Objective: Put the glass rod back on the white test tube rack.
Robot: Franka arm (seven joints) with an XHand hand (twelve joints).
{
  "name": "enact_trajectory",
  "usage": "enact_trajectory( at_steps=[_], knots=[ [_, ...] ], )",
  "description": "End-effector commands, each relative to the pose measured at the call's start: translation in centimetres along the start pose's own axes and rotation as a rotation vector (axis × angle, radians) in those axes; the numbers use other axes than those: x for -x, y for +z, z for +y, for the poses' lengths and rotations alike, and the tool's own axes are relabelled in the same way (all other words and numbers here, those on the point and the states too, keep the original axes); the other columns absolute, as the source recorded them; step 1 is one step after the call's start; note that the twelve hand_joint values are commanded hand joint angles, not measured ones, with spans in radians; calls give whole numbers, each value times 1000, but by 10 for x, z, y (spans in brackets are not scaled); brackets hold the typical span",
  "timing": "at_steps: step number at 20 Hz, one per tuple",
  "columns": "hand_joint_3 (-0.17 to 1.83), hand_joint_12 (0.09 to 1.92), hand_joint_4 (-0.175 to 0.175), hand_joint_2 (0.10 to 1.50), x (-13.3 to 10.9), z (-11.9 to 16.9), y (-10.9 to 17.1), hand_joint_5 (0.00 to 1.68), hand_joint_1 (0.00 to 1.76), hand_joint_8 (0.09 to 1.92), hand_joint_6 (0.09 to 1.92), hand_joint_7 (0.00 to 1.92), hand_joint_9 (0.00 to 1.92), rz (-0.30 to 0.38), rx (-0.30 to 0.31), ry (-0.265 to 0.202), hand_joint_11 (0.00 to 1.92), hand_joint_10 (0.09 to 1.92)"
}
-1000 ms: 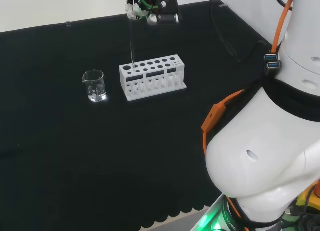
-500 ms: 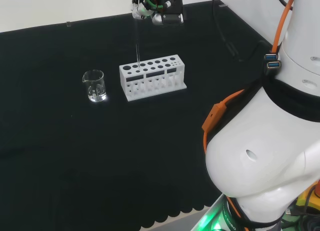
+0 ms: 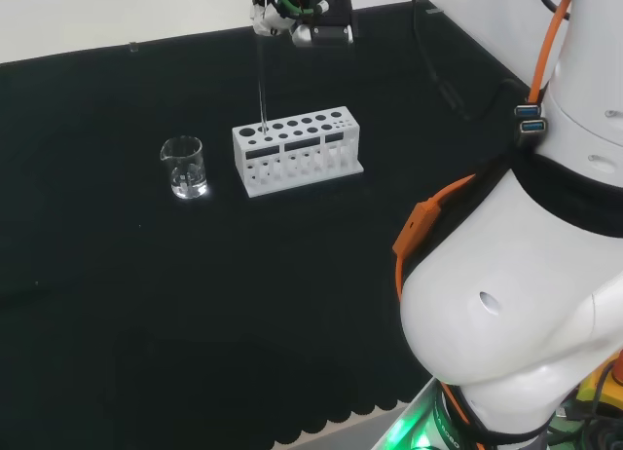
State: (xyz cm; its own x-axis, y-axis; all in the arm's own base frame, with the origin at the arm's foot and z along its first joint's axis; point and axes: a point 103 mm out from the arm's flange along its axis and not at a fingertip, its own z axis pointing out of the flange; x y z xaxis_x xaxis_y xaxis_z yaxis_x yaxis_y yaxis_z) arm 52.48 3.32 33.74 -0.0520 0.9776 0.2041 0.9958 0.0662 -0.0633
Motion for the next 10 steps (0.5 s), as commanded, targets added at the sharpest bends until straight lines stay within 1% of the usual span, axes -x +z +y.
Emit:
enact_trajectory(
  at_steps=[1,10],
  knots=[
    [-175,725,-82,1095,2,0,1,1121,1288,616,737,1317,1659,6,-2,0,1665,635],
    [-175,726,-82,1095,8,0,6,1121,1289,616,737,1318,1659,11,-7,4,1665,635]
  ],
)
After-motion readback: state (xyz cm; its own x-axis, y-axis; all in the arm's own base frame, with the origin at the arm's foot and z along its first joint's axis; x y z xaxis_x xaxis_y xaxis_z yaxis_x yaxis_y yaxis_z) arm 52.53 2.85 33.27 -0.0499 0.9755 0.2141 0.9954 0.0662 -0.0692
